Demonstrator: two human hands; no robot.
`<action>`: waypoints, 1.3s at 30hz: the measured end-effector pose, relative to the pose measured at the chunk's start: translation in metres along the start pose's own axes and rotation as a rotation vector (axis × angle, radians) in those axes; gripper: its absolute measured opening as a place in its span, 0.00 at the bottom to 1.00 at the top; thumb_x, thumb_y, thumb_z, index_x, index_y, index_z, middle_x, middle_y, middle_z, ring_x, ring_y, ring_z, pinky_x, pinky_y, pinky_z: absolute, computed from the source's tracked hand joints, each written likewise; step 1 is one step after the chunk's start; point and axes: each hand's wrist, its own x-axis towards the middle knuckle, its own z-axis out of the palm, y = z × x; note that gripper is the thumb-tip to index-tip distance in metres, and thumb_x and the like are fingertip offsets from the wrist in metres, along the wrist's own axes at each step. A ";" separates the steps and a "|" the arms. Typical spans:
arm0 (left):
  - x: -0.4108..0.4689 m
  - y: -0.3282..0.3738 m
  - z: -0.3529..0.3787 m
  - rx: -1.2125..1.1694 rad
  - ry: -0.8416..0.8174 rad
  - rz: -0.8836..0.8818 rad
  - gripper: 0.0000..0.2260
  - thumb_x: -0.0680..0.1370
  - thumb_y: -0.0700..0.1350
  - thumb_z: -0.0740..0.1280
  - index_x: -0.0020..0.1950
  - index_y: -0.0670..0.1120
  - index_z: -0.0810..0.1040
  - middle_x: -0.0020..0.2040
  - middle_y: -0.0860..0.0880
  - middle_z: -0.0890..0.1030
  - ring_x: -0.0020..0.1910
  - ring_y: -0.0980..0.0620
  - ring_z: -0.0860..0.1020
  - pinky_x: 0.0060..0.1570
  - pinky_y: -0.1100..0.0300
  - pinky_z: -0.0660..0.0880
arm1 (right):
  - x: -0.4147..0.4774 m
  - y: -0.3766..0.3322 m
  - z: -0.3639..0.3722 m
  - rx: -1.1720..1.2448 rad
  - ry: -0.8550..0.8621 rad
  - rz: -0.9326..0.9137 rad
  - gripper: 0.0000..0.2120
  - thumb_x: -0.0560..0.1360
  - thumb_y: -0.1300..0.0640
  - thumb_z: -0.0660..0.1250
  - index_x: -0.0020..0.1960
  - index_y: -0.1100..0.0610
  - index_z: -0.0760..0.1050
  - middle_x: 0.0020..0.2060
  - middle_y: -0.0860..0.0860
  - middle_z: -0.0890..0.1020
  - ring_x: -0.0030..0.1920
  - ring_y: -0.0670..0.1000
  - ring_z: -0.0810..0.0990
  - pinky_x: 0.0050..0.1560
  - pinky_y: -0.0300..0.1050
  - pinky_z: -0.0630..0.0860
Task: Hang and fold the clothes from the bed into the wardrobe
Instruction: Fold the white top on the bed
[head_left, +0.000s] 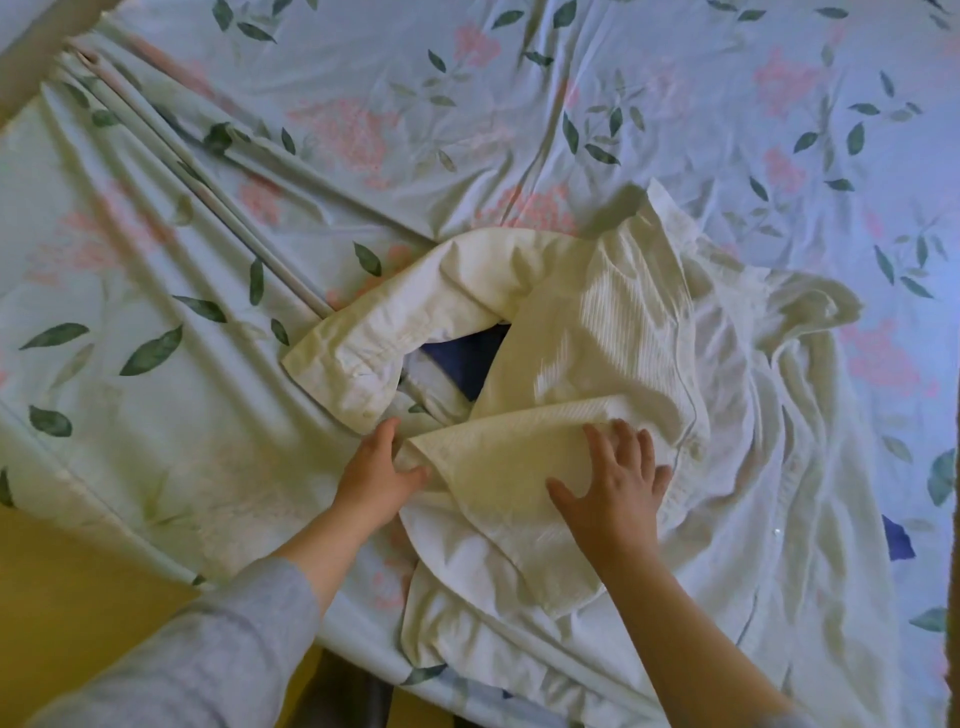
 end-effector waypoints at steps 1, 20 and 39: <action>0.007 0.000 0.003 -0.017 -0.009 0.001 0.32 0.74 0.44 0.72 0.75 0.47 0.63 0.70 0.45 0.70 0.68 0.46 0.71 0.64 0.54 0.70 | 0.000 0.001 0.004 -0.020 -0.007 -0.024 0.37 0.74 0.39 0.67 0.77 0.47 0.57 0.79 0.51 0.50 0.79 0.56 0.40 0.75 0.62 0.39; -0.099 -0.044 -0.034 0.076 0.313 0.295 0.07 0.77 0.33 0.64 0.51 0.42 0.71 0.29 0.48 0.72 0.25 0.53 0.70 0.23 0.63 0.60 | -0.061 -0.015 0.025 -0.135 -0.160 -0.317 0.47 0.69 0.27 0.60 0.80 0.46 0.47 0.80 0.50 0.45 0.79 0.53 0.38 0.76 0.62 0.35; -0.098 -0.053 -0.026 0.035 0.298 0.278 0.10 0.78 0.35 0.63 0.43 0.49 0.69 0.31 0.46 0.74 0.28 0.50 0.72 0.27 0.60 0.65 | -0.104 0.055 0.009 0.589 0.199 0.598 0.13 0.78 0.54 0.65 0.38 0.59 0.72 0.32 0.54 0.76 0.33 0.50 0.73 0.31 0.43 0.64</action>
